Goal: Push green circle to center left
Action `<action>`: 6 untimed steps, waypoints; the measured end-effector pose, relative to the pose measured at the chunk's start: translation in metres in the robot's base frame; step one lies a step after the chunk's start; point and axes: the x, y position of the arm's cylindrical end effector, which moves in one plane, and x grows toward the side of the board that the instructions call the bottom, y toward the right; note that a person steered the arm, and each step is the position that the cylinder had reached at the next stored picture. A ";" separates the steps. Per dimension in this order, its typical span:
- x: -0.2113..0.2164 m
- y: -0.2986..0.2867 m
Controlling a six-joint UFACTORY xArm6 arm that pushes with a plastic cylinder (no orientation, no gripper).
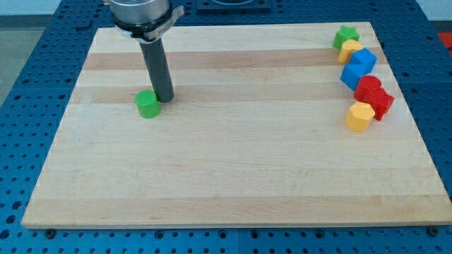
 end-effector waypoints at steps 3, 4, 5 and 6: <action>0.031 -0.013; 0.032 -0.077; 0.032 -0.108; 0.032 -0.082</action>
